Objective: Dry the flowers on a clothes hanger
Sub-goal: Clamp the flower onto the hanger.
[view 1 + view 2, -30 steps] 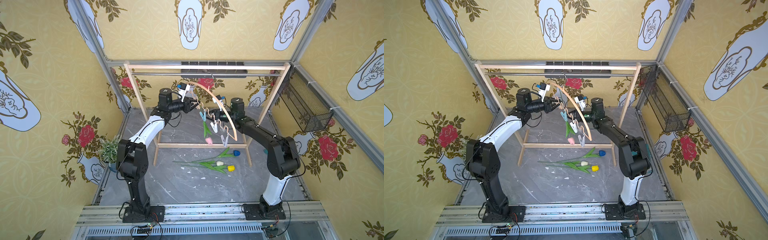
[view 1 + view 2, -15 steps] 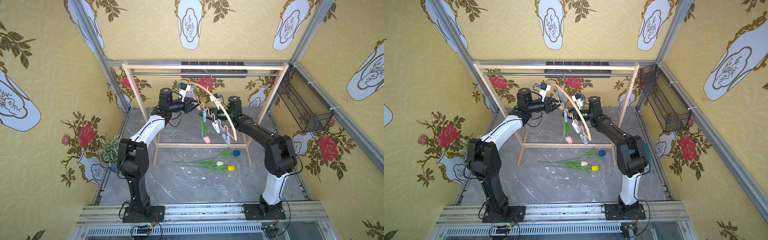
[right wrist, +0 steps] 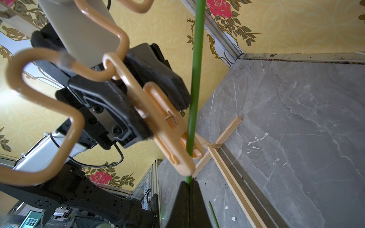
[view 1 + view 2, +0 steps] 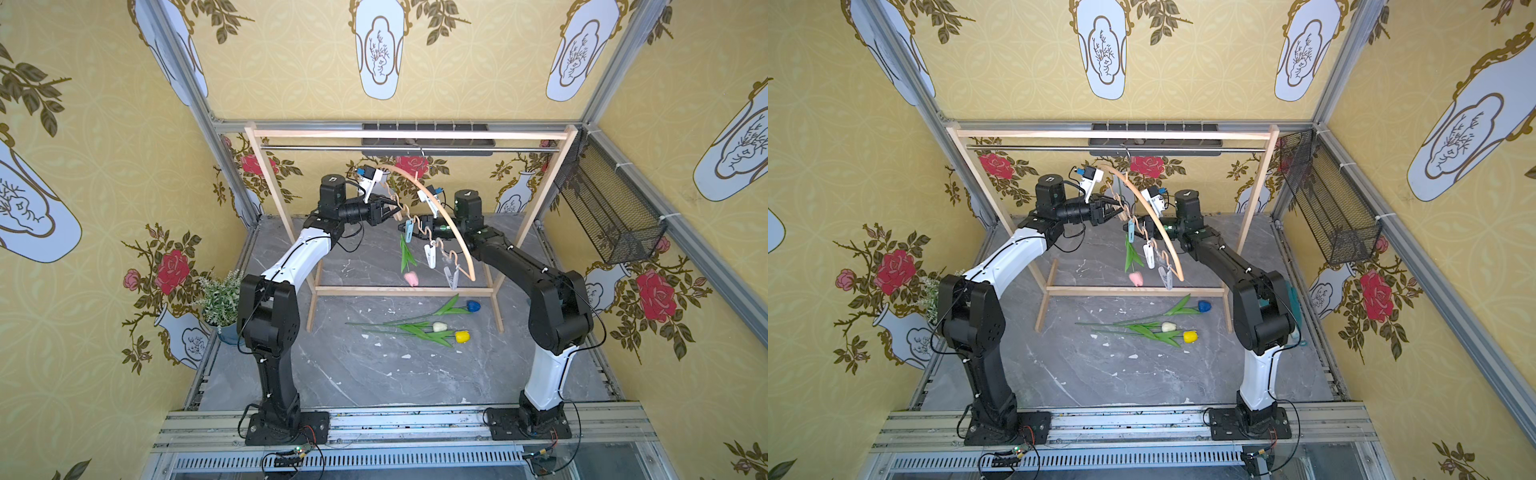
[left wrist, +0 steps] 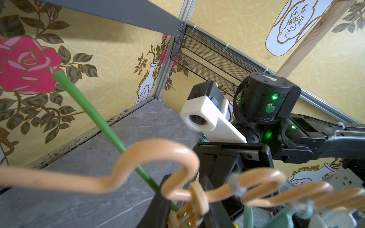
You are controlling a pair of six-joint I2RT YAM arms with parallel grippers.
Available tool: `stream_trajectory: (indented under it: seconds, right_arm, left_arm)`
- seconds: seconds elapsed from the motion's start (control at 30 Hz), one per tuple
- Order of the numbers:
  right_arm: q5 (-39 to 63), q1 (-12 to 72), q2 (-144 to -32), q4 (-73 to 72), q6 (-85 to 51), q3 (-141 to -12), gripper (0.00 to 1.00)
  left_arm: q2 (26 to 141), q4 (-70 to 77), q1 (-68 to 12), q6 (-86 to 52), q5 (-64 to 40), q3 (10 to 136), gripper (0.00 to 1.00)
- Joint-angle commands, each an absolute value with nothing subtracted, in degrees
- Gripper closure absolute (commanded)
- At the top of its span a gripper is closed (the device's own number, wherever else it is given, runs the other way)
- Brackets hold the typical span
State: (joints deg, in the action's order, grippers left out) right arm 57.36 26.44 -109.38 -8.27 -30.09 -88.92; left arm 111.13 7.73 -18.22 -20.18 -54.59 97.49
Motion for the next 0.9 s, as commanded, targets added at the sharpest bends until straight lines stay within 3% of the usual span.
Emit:
stream_trajectory:
  seconds: [0.0, 0.23, 0.4, 0.57, 0.87]
  right_arm:
    - [57.3, 27.0, -109.2, -8.7, -28.0, -89.5, 1.00]
    - [57.0, 26.9, -109.1, -10.2, -28.7, -89.3, 1.00]
    - [56.9, 26.6, -108.5, -12.9, -30.6, -88.1, 1.00]
    - [57.3, 26.2, -107.9, -15.4, -32.3, -86.8, 1.00]
    - [56.5, 25.7, -107.2, -16.4, -32.5, -84.4, 1.00]
  left_arm:
    - [111.9, 5.8, -18.2, -20.6, -55.7, 97.8, 0.78]
    - [111.9, 4.8, -18.2, -20.2, -56.0, 97.6, 0.75]
    - [111.0, 5.6, -18.2, -19.8, -54.7, 96.2, 0.63]
    - [110.0, 7.5, -18.2, -20.3, -53.0, 94.6, 0.41]
    - [107.1, 8.6, -17.8, -19.8, -49.9, 92.3, 0.35]
